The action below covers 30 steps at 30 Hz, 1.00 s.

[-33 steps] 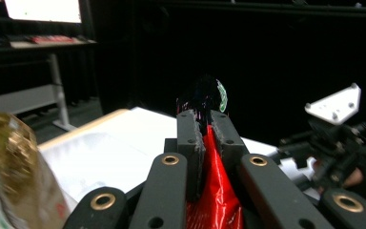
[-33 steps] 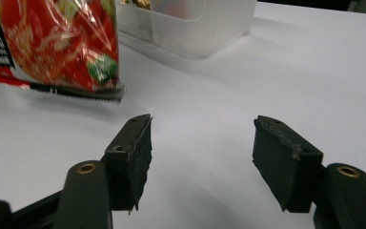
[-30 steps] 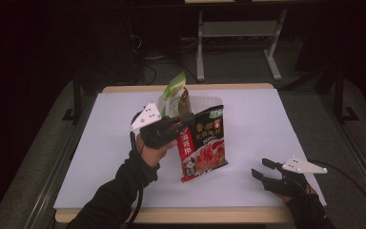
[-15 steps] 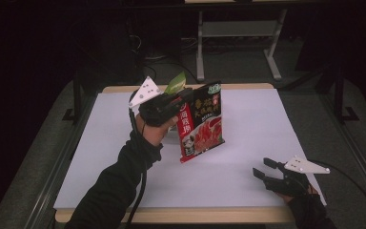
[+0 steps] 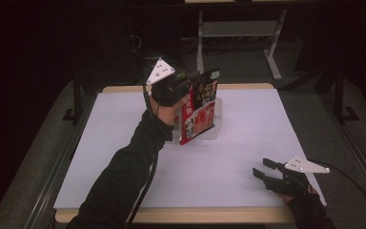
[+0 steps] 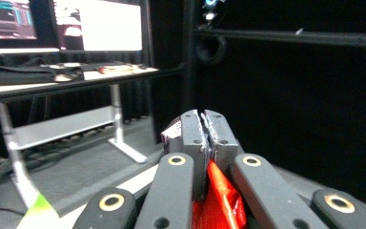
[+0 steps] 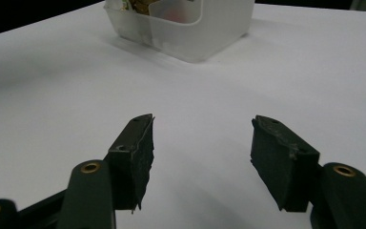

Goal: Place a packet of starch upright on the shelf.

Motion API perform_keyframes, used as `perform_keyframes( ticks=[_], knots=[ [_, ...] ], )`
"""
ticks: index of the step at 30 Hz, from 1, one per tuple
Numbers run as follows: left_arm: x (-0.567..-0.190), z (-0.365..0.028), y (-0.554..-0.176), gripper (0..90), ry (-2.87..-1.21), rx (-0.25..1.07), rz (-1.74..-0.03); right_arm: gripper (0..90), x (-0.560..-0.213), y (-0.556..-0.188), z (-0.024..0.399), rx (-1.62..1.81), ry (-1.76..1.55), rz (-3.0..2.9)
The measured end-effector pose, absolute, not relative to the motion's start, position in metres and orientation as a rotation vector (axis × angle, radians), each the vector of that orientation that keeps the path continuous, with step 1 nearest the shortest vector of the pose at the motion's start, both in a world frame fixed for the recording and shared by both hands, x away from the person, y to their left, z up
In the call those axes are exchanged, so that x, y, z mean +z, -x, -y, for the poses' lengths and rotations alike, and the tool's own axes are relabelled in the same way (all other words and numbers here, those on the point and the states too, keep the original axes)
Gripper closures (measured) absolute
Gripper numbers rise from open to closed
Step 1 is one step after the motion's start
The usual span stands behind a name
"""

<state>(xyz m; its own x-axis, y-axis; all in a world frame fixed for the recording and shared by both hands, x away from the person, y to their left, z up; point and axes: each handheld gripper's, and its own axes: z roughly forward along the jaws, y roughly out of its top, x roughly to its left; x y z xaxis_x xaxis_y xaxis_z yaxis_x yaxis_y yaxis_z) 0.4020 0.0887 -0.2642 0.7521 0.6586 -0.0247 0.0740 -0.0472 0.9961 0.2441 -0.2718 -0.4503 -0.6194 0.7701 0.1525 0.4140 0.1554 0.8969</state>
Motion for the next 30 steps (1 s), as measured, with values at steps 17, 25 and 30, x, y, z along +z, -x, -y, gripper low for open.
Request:
perform_keyframes(
  ticks=[17,25,30],
  knots=[
    [-0.281,-0.036,-0.448,88.8,-1.586,0.616,-0.734,39.9,-0.449,-0.244,0.271,1.467,-1.13,-2.093],
    [-0.305,-0.017,-0.456,88.7,-1.599,0.644,-0.783,40.4,-0.449,-0.244,0.273,1.48,-1.118,-2.089],
    [-0.313,-0.022,-0.453,88.4,-1.576,0.619,-0.782,40.8,-0.447,-0.243,0.272,1.479,-1.113,-2.088]
  ],
)
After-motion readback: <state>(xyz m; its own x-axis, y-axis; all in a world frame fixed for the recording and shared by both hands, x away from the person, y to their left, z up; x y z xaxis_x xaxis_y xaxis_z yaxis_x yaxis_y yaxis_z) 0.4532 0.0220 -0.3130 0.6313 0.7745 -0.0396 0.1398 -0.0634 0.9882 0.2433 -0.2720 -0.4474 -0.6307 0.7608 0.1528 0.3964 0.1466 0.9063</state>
